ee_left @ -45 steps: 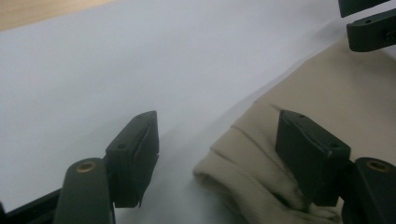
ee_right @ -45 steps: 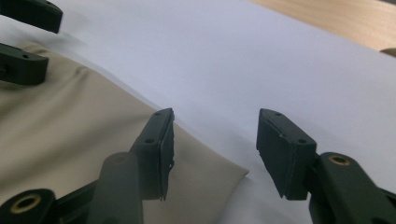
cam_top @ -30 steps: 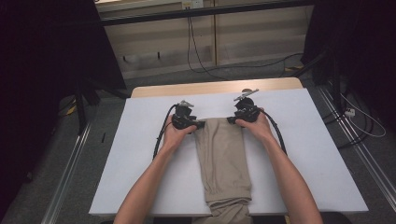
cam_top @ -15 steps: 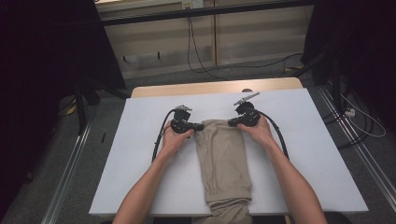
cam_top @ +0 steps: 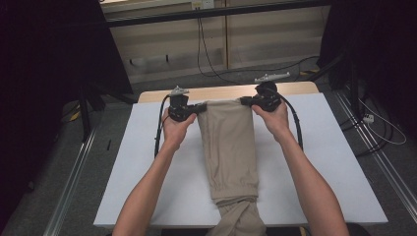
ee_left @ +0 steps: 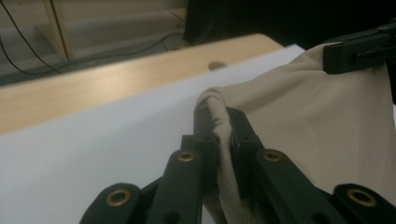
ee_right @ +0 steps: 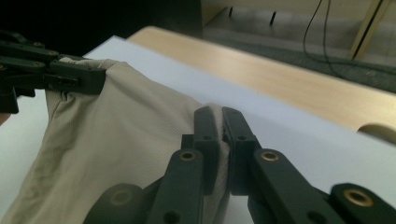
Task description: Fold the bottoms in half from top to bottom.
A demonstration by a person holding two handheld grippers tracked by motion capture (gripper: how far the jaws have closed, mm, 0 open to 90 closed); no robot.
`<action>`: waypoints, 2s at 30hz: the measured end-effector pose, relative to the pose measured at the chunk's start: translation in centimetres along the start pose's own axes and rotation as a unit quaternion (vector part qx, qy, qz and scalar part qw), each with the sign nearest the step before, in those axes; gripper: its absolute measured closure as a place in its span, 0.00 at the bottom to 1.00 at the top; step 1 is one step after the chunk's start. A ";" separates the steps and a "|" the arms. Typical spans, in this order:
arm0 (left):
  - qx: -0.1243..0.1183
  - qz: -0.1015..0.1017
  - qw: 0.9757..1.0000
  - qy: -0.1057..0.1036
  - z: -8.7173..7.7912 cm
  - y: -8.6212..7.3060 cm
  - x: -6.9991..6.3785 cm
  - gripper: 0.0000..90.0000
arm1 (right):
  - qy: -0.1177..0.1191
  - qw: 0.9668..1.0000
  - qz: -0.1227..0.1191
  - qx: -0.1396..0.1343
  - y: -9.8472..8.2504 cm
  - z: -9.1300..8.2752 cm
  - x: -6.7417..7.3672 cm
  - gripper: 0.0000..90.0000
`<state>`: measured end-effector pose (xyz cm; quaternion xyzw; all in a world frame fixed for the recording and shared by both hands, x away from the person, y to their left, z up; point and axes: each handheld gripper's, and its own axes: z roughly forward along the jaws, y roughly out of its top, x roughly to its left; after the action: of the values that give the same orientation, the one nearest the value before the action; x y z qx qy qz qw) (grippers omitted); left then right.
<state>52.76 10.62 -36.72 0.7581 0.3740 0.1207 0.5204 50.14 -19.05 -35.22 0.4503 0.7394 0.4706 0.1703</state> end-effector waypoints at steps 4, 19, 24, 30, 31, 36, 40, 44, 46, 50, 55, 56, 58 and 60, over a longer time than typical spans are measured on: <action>-0.016 0.001 1.000 0.014 0.1 2.0 0.4 0.94 | -0.018 1.000 0.005 -0.015 2.0 -0.3 0.1 0.96; -0.058 -0.003 0.997 0.041 1.7 9.0 2.1 0.94 | -0.069 0.996 0.024 -0.049 9.6 0.2 -1.4 0.96; -0.022 -0.029 0.997 0.062 3.3 8.0 3.5 0.74 | -0.102 0.994 0.016 -0.041 10.3 2.0 -2.0 0.67; 0.010 -0.028 0.997 0.066 2.8 4.9 3.5 0.45 | -0.077 0.997 0.026 -0.011 6.9 2.3 -2.3 0.52; 0.011 -0.028 0.998 0.058 2.5 4.3 3.3 0.40 | -0.072 0.997 0.024 -0.009 6.3 2.1 -2.1 0.52; 0.019 0.001 0.999 0.035 0.3 0.9 0.9 0.36 | -0.015 1.000 -0.020 0.007 0.8 0.1 0.7 0.57; 0.020 0.008 1.000 0.016 -1.9 -2.8 -1.2 0.31 | 0.043 0.997 -0.052 0.036 -4.5 -1.6 4.5 0.65; 0.033 0.021 0.999 0.003 -3.8 -5.8 -2.5 0.23 | 0.110 0.988 -0.087 0.068 -9.0 -2.7 8.8 0.72; 0.044 0.028 0.999 0.001 -4.7 -7.2 -3.1 0.21 | 0.136 0.981 -0.105 0.089 -10.7 -2.9 11.0 0.74; 0.066 0.043 0.997 -0.004 -6.1 -9.7 -3.9 0.18 | 0.188 0.963 -0.145 0.125 -12.9 -2.9 14.7 0.73; 0.078 0.039 0.996 -0.012 -8.0 -11.7 -4.6 0.16 | 0.231 0.943 -0.182 0.153 -14.9 -3.2 18.1 0.70; 0.079 0.042 0.996 -0.014 -8.3 -12.1 -4.7 0.16 | 0.237 0.941 -0.186 0.153 -15.2 -3.4 18.4 0.70; 0.076 0.044 0.996 -0.013 -8.6 -12.9 -4.8 0.17 | 0.245 0.937 -0.192 0.156 -16.0 -4.3 18.9 0.70; 0.081 0.042 0.996 -0.015 -8.6 -13.6 -4.9 0.17 | 0.255 0.933 -0.199 0.160 -16.8 -5.1 19.3 0.65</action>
<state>38.51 15.66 -43.98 0.8145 0.3425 0.1004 0.4573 27.85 -8.44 -43.64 0.1802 0.8979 0.4015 -0.0079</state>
